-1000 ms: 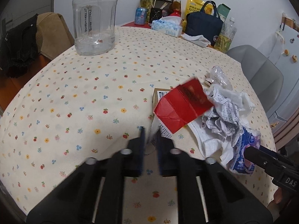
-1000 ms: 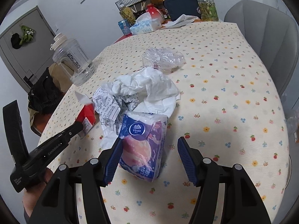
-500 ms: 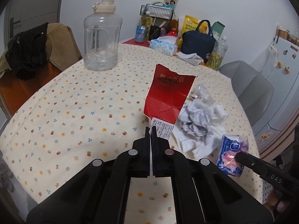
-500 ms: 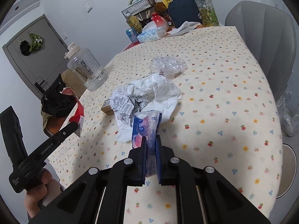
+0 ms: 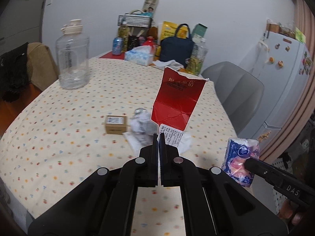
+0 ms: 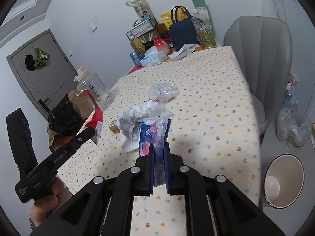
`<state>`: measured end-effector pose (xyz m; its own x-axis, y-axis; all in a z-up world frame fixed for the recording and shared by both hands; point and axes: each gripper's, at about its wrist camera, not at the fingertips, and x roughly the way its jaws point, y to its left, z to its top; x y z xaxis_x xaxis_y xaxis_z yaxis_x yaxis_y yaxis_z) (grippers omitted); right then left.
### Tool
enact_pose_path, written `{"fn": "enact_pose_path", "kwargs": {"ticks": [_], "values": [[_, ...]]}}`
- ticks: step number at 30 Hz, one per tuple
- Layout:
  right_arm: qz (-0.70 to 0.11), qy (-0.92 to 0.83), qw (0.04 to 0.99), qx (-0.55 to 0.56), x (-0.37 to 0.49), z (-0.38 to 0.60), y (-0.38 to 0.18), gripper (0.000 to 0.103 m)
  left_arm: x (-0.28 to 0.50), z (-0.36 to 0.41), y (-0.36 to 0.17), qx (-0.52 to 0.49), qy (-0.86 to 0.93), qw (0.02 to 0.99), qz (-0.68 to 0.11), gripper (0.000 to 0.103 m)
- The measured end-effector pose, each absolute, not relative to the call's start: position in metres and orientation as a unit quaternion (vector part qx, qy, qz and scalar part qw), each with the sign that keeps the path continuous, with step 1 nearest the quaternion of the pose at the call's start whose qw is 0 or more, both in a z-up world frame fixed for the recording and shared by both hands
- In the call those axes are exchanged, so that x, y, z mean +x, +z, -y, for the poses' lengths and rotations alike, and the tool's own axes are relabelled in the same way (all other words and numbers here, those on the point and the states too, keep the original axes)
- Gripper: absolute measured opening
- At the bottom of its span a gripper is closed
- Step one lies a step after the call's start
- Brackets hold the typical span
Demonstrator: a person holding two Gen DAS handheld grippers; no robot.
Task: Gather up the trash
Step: 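Carry the red packet and tissue pack with both tools to the beige bin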
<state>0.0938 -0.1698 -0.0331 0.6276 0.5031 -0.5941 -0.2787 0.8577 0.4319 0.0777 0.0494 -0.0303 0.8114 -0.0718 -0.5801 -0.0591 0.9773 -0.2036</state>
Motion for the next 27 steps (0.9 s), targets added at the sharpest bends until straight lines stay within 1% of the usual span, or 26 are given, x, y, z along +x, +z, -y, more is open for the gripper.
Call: {"fn": "enact_pose_path", "kwargs": {"ticks": [19,27], "values": [[-0.344,0.115,0.908,0.209,0.076,0.298,-0.045,0.010,0.108,0.095,-0.041,-0.036,-0.119,0.932,-0.340,0.002],[-0.344,0.039,0.908,0.234,0.071,0.362,-0.066,0.010,0.124,0.153,-0.057,-0.009,-0.158,0.918,-0.365,0.002]]}}
